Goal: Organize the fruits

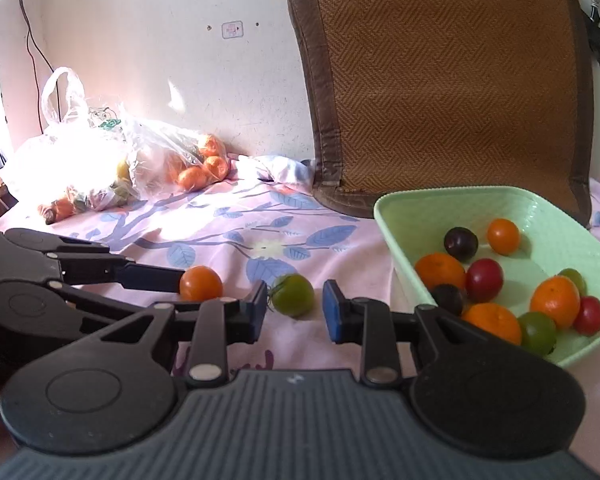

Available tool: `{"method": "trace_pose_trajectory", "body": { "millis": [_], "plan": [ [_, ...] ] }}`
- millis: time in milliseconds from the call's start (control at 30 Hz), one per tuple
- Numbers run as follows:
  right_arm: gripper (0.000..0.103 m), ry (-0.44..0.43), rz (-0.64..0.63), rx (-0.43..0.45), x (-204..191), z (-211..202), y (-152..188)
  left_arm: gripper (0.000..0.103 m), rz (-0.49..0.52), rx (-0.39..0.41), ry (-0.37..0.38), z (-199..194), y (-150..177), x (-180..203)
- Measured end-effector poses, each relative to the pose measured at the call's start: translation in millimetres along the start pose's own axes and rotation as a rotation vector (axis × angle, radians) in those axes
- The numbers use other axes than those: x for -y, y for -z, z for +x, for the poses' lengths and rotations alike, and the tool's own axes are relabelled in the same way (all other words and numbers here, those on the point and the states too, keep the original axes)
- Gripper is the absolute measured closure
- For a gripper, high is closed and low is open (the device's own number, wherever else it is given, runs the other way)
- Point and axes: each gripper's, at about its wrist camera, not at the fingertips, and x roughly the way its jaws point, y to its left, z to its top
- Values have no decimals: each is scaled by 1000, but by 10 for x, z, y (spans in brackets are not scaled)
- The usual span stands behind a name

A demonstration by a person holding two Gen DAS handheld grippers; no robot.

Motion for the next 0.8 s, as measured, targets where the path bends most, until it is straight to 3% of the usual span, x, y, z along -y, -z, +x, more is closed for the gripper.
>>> {"method": "trace_pose_trajectory", "body": {
  "millis": [167, 300, 533, 800],
  "plan": [
    [62, -36, 55, -37, 58, 196, -40, 67, -3, 4, -1, -23, 3, 21],
    [64, -39, 58, -58, 12, 225, -22, 68, -7, 3, 13, -108, 33, 74],
    [65, -3, 80, 74, 58, -488, 189, 68, 3, 37, 78, -542, 278, 405],
    [65, 90, 184, 73, 278, -1116, 810, 68, 31, 28, 160, -761, 629, 908]
  ]
}}
